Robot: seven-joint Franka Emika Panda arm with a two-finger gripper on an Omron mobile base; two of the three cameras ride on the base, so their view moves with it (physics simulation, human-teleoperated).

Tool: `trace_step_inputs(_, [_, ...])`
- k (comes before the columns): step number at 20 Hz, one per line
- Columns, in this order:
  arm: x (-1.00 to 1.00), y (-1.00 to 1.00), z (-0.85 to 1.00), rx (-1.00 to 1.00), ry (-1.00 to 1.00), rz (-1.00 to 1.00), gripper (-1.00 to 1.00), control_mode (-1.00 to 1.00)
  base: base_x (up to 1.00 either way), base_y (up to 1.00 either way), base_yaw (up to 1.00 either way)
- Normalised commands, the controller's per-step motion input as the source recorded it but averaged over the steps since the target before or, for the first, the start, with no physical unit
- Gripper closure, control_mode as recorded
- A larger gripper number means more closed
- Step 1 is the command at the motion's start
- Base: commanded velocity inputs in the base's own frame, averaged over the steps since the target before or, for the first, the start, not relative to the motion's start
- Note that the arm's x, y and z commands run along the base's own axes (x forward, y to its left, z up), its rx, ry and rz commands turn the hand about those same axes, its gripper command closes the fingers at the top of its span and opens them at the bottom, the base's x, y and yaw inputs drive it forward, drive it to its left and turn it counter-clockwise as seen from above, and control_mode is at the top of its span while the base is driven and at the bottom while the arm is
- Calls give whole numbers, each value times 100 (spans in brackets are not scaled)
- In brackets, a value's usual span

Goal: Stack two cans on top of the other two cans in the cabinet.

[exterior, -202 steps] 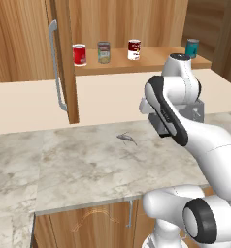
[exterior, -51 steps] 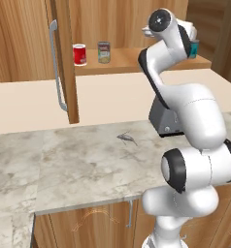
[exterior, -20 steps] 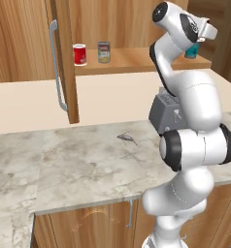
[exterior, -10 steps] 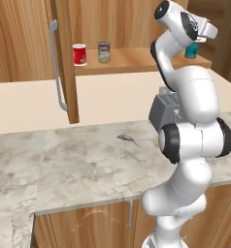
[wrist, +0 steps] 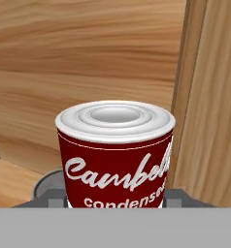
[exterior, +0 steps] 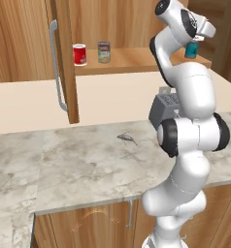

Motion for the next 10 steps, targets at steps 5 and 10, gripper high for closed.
trace_step_inputs(5, [23, -9, -8, 0, -2, 0, 100, -100, 0, 0, 0])
trace_step_inputs(10, [20, -14, -12, 0, 0, 0, 100, -100, 0, 0, 0])
